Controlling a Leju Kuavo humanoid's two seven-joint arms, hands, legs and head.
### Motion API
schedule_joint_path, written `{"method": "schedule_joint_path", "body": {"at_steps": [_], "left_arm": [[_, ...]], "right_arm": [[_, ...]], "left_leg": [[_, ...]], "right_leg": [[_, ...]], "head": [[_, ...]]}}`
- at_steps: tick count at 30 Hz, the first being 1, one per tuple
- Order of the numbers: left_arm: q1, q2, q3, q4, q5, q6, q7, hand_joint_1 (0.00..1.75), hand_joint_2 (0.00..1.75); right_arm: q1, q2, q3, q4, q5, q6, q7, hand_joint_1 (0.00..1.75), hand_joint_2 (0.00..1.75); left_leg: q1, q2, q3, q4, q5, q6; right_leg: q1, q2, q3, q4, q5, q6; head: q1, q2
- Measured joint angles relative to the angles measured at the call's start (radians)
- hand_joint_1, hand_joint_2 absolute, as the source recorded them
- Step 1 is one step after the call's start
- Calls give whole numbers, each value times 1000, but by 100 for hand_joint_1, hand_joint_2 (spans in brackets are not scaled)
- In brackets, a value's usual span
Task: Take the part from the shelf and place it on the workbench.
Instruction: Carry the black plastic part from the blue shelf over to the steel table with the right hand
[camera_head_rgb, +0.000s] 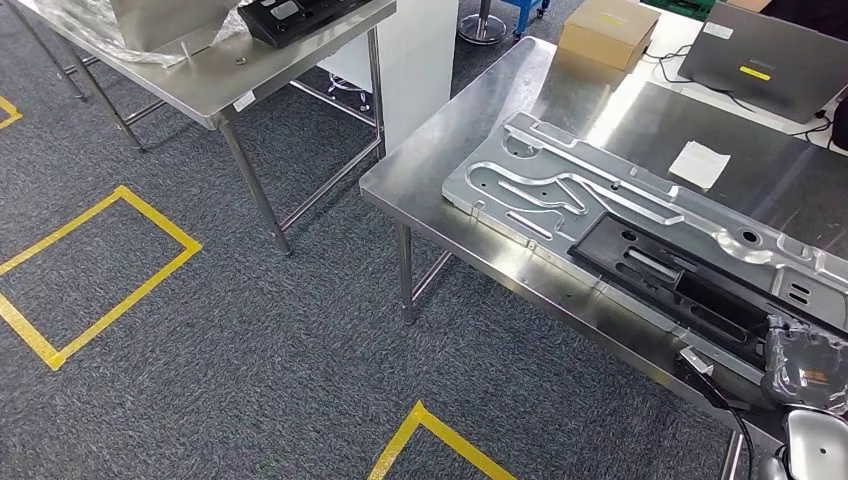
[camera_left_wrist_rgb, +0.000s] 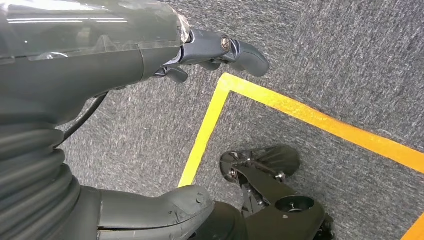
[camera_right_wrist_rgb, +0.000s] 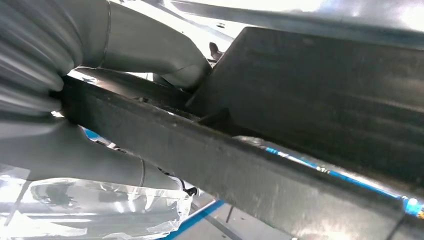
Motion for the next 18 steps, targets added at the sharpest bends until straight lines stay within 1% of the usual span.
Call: {"method": "schedule_joint_path", "body": {"at_steps": [3,5,9,11,14,18], "left_arm": [[0,0,0,0,-7,-2,2,0,175],[0,2,0,0,-13,-3,2,0,175],[-3,4,0,0,-23,-8,3,0,175],[-6,4,0,0,-25,-11,3,0,175],[-8,5,0,0,-28,-13,4,0,175],[-7,5,0,0,-31,-14,5,0,175]], "right_arm": [[-14,-17,-15,0,-50,2,-8,175,175],[-43,-48,-25,0,-81,13,-18,175,175],[-151,-123,-28,8,-97,61,-40,175,175],[-207,-149,-18,14,-92,84,-46,175,175],[-263,-175,0,20,-84,104,-44,175,175],[-289,-192,16,24,-78,108,-33,175,175]], "left_leg": [[0,0,-2,0,0,0],[-1,1,-4,0,1,0],[-2,3,-6,0,1,1],[-2,3,-6,0,3,2],[-2,0,-5,0,4,3],[-2,-3,-6,0,4,3]], "right_leg": [[-1,0,-1,1,0,0],[-2,1,-2,2,0,1],[-2,2,-3,2,2,3],[-2,1,-3,2,2,4],[-2,-1,-3,2,3,4],[-2,-4,-3,3,3,4]], "head": [[0,0],[0,0],[0,0],[0,0],[0,0],[0,0]]}}
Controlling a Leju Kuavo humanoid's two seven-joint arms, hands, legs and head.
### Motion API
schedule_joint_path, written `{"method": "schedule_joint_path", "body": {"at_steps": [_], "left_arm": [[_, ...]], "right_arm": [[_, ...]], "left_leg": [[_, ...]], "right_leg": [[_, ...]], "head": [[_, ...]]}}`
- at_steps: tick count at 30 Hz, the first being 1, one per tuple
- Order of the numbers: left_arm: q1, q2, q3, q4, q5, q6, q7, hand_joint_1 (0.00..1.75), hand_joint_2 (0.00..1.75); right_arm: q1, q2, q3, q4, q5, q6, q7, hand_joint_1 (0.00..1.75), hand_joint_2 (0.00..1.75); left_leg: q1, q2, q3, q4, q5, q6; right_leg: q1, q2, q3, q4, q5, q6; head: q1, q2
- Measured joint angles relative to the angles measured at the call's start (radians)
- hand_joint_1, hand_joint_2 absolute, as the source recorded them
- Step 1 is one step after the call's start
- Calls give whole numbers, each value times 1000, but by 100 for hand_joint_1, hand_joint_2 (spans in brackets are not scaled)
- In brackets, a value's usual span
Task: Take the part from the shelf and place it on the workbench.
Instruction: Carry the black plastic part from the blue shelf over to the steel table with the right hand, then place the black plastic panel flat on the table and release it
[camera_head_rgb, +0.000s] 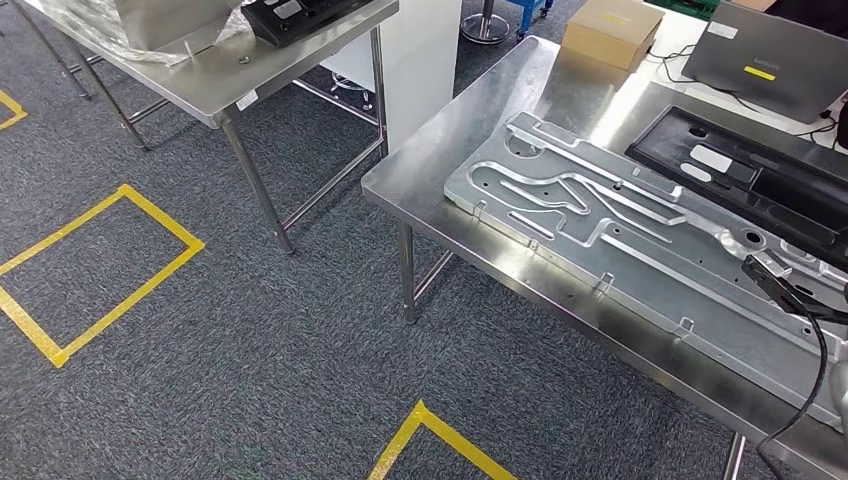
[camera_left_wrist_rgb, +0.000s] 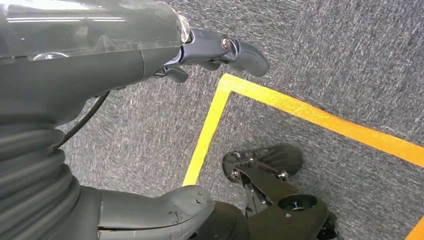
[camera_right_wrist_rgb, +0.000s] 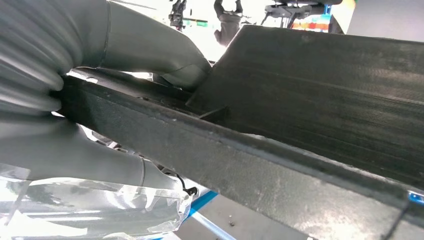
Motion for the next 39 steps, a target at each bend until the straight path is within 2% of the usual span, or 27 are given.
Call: {"method": "schedule_joint_path", "body": {"at_steps": [12,16,19,23,26,28,31,35,39], "left_arm": [[-1,0,0,0,-2,-1,-9,0,175],[1,0,1,0,-1,-3,-32,0,175],[4,0,5,0,5,-3,-48,0,175],[3,0,10,0,9,2,-74,0,175],[3,0,10,0,-5,13,-97,0,175],[2,0,7,0,-19,18,-102,0,175],[-3,0,2,0,-30,24,-103,0,175],[-13,0,1,0,-31,29,-100,0,175],[-14,1,1,0,-31,37,-88,0,175]], "right_arm": [[-23,-10,45,2,8,4,4,175,175],[63,-10,50,-46,-17,-12,18,175,175],[147,-7,40,-93,-35,-29,-4,175,175],[207,9,39,-139,-47,-31,-35,175,175],[229,16,39,-153,-76,2,-69,175,175],[217,19,42,-132,-66,25,-79,175,175],[146,45,70,-40,-1,16,-63,175,175],[50,128,159,113,95,-29,8,175,175],[-1,192,237,216,119,-52,64,175,175]], "left_leg": [[0,0,0,0,0,0],[0,-4,1,0,1,0],[0,-4,-2,0,1,0],[0,-1,-2,0,0,-1],[0,-1,-2,0,0,-1],[0,-1,-3,0,1,-1],[0,2,-5,0,1,-2],[1,6,-3,0,2,-3],[1,3,0,0,4,-4]], "right_leg": [[0,0,-1,0,0,0],[1,-4,-1,0,0,0],[0,-4,-3,0,-1,1],[0,0,-5,0,-1,1],[0,0,-4,0,-1,1],[0,0,-4,1,0,1],[0,4,-4,1,1,0],[1,6,-4,1,2,0],[1,3,-5,2,2,0]], "head": [[0,0],[0,0],[0,0],[0,0],[0,0],[0,0],[0,0],[0,0],[0,0]]}}
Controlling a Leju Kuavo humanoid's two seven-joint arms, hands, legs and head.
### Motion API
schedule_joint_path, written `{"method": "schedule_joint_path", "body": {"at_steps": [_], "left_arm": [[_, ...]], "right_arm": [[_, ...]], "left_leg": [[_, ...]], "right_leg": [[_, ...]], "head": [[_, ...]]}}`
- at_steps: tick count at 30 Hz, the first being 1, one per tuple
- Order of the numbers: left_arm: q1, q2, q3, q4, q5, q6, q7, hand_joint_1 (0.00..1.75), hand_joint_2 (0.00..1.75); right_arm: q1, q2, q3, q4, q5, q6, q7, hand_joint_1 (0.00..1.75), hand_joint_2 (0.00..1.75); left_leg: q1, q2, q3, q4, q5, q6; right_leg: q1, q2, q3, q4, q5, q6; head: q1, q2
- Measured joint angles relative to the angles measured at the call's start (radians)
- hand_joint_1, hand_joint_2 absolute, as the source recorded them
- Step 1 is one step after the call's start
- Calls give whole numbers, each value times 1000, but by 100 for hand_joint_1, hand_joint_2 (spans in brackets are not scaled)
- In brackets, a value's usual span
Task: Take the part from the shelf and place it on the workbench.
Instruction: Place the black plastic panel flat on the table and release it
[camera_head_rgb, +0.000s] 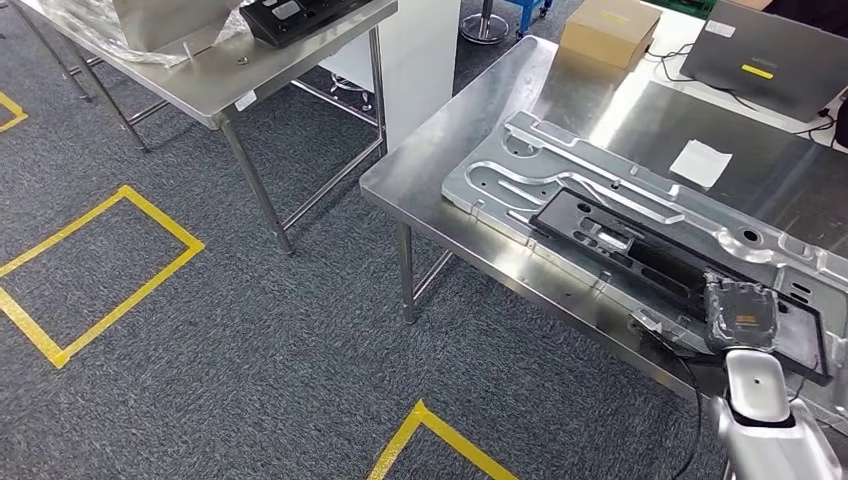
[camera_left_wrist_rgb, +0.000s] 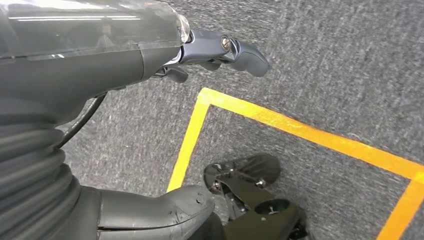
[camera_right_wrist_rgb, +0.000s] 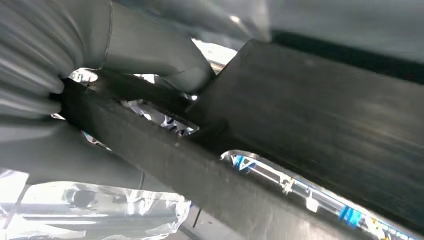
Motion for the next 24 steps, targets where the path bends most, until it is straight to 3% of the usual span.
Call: {"method": "schedule_joint_path", "body": {"at_steps": [7,18,24], "left_arm": [[2,1,0,0,5,2,-4,0,175],[8,1,1,0,11,11,-30,0,175],[8,1,11,0,39,-28,-127,0,175]], "right_arm": [[-45,32,39,76,-5,-27,20,175,175],[-2,39,33,85,-7,-56,18,175,175],[28,40,13,62,0,-52,4,175,175]], "left_leg": [[1,0,1,0,0,-1],[1,0,6,0,0,-1],[1,-1,7,0,0,-1]], "right_leg": [[1,1,0,0,0,0],[1,0,6,-2,0,0],[2,-1,8,-3,0,0]], "head": [[0,0],[0,0],[0,0]]}}
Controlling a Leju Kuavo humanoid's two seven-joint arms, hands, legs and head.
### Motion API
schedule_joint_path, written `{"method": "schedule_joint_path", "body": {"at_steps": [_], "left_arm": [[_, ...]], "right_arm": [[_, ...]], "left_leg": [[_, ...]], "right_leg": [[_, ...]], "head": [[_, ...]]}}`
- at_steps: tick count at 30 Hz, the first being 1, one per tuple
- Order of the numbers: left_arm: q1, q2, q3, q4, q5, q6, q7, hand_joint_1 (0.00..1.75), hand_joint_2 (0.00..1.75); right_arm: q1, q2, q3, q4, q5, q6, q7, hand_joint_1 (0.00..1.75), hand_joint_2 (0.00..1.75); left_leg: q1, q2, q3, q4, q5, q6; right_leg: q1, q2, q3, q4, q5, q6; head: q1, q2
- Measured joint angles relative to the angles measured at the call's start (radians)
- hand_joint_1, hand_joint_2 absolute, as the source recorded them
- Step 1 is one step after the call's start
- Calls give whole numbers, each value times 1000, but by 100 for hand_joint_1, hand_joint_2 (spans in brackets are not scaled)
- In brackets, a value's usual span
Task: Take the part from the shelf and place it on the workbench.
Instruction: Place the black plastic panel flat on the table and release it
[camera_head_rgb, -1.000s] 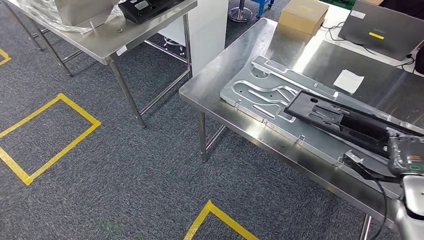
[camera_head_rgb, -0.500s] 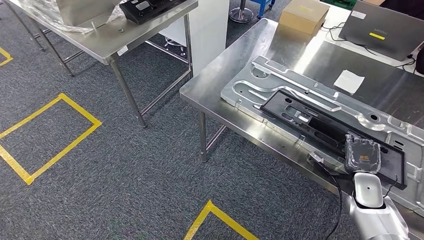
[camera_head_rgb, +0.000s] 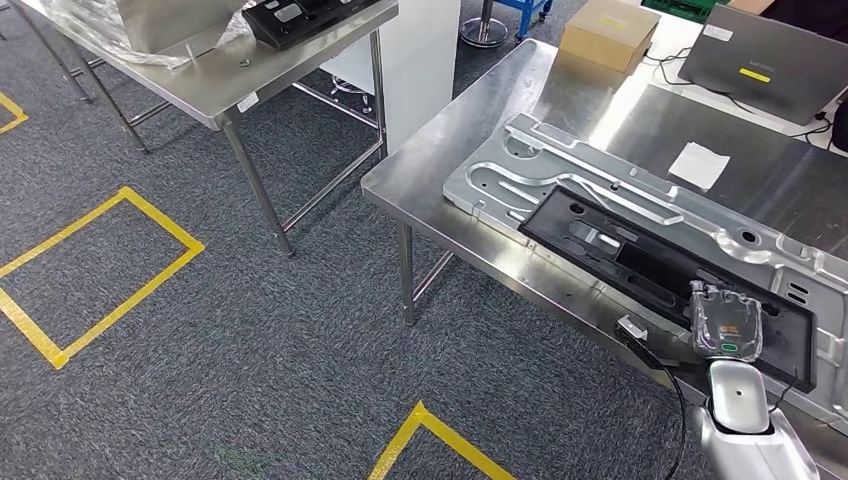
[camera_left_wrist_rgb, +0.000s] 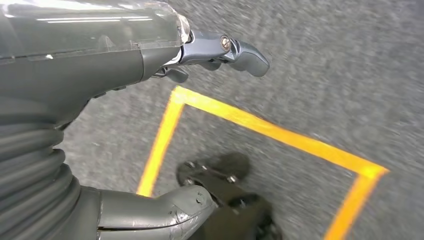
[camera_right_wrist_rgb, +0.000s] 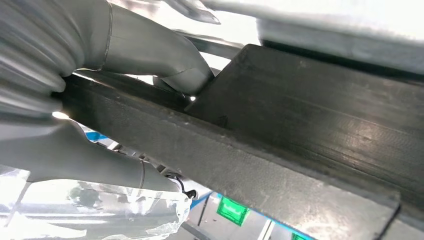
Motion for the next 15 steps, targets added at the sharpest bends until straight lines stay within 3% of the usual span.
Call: {"method": "schedule_joint_path", "body": {"at_steps": [4,15], "left_arm": [[0,-1,5,0,0,-30,-28,0,175],[0,-3,5,0,-20,-36,-6,0,175]], "right_arm": [[2,1,-4,-3,1,0,-1,175,175],[-4,1,19,-3,4,0,30,175,175]], "left_leg": [[0,0,0,0,0,0],[0,1,0,0,0,0]], "right_leg": [[0,0,0,0,0,0],[0,1,1,0,0,0]], "head": [[0,0],[0,0]]}}
